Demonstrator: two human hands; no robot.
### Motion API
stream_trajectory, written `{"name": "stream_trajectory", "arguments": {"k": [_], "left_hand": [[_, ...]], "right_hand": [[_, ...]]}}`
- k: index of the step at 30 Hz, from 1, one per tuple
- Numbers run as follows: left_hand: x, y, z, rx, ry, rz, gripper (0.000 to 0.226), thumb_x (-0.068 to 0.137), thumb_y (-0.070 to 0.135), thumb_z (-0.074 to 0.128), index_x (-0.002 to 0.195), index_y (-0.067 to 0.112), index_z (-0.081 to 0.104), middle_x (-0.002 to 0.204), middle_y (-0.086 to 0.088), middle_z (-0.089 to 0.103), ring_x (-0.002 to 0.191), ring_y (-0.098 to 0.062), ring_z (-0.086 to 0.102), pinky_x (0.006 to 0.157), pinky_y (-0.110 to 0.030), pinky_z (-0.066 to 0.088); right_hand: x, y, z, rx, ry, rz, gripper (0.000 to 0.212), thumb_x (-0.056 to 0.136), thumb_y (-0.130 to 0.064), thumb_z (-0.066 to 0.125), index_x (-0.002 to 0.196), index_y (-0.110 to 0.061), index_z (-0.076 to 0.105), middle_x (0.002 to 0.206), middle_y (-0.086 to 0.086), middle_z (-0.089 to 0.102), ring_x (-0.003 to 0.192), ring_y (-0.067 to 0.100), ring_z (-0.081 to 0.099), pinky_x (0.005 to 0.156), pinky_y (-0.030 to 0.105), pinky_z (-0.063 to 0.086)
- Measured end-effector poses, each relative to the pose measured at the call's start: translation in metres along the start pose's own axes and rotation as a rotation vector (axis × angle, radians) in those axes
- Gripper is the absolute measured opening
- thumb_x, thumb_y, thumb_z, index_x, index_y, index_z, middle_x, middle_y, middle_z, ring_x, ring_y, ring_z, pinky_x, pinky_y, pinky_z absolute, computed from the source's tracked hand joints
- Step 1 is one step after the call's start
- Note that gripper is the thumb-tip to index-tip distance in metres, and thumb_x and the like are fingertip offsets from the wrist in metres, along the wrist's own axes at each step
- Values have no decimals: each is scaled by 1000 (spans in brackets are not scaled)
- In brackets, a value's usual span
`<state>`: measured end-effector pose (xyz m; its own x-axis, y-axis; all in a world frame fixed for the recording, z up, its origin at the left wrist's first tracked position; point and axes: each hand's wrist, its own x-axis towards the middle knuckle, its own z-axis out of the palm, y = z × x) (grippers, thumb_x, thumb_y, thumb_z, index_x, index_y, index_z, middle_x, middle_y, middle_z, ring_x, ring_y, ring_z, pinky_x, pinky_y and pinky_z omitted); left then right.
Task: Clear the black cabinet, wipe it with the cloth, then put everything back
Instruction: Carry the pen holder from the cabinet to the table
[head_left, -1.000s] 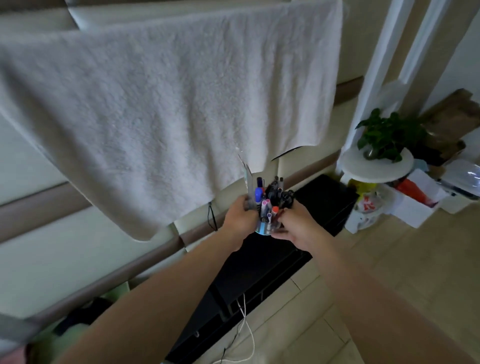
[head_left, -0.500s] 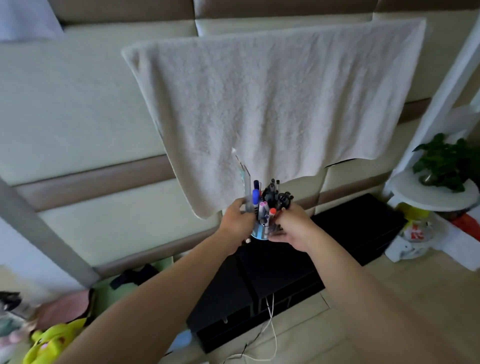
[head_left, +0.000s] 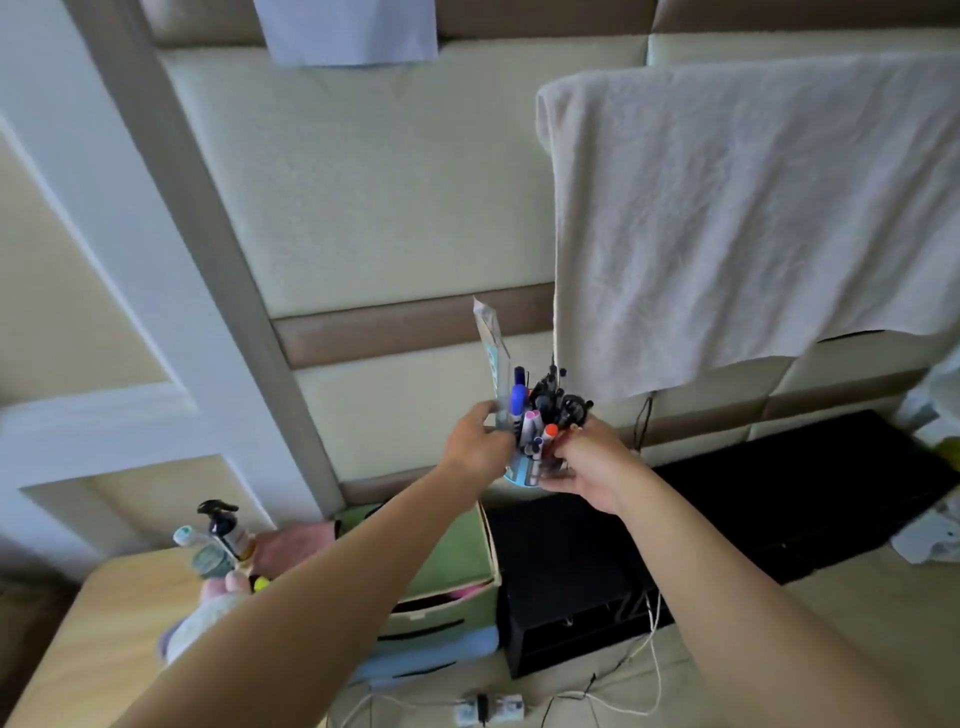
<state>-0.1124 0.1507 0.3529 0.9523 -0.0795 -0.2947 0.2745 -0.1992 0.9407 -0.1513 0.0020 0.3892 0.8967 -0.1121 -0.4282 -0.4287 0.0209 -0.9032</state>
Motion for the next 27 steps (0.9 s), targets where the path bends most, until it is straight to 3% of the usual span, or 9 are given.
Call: {"name": "stream_trajectory", "arguments": {"k": [4, 9, 15, 17, 19, 22, 27], "left_hand": [[-18, -5, -35, -18, 44, -6, 52, 77, 17, 57, 126, 33, 58, 97, -9, 75, 89, -32, 75, 81, -55, 60], [-32, -16, -58, -7, 103, -14, 50, 90, 11, 59, 136, 29, 51, 105, -7, 71, 90, -28, 74, 81, -54, 61], [-51, -24, -59, -26, 200, -71, 53, 95, 7, 58, 142, 25, 46, 112, -9, 68, 93, -28, 72, 85, -49, 61], [-58, -27, -59, -11, 236, -93, 55, 94, 9, 60, 144, 26, 44, 112, -9, 67, 95, -32, 72, 81, -51, 61], [-62, -31, -61, -15, 268, -112, 56, 95, 9, 61, 145, 27, 44, 111, -9, 67, 95, -31, 72, 81, -50, 62], [-69, -36, -69, -53, 303, -131, 57, 93, 7, 62, 144, 27, 45, 111, -10, 67, 94, -30, 73, 80, -51, 62], [-83, -50, -100, -53, 350, -139, 54, 92, 6, 59, 141, 25, 47, 108, -9, 68, 96, -30, 72, 80, -50, 62]], "right_hand": [[-6, -2, 37, -43, -40, 10, 22, 98, -5, 57, 117, -15, 64, 94, 14, 77, 76, 29, 75, 72, 48, 63], [-13, -3, 61, -51, -101, 19, 18, 98, -7, 58, 111, -19, 64, 95, 11, 77, 84, 30, 76, 79, 53, 62], [-15, 4, 69, -102, -153, 56, 18, 101, -5, 52, 108, -17, 63, 85, 11, 75, 71, 27, 73, 77, 51, 62], [-16, 6, 71, -68, -179, 95, 25, 101, 1, 45, 104, -15, 63, 69, 6, 72, 60, 22, 68, 74, 46, 62], [-18, 8, 73, -56, -204, 120, 30, 102, 4, 41, 98, -16, 63, 61, 3, 68, 52, 17, 63, 62, 36, 58], [-22, 10, 82, -71, -235, 121, 30, 101, 5, 41, 93, -18, 60, 71, 7, 67, 55, 18, 62, 59, 34, 59], [-29, 19, 120, -107, -274, 117, 20, 103, -3, 46, 105, -14, 62, 75, 10, 71, 54, 20, 65, 60, 39, 61]]}}
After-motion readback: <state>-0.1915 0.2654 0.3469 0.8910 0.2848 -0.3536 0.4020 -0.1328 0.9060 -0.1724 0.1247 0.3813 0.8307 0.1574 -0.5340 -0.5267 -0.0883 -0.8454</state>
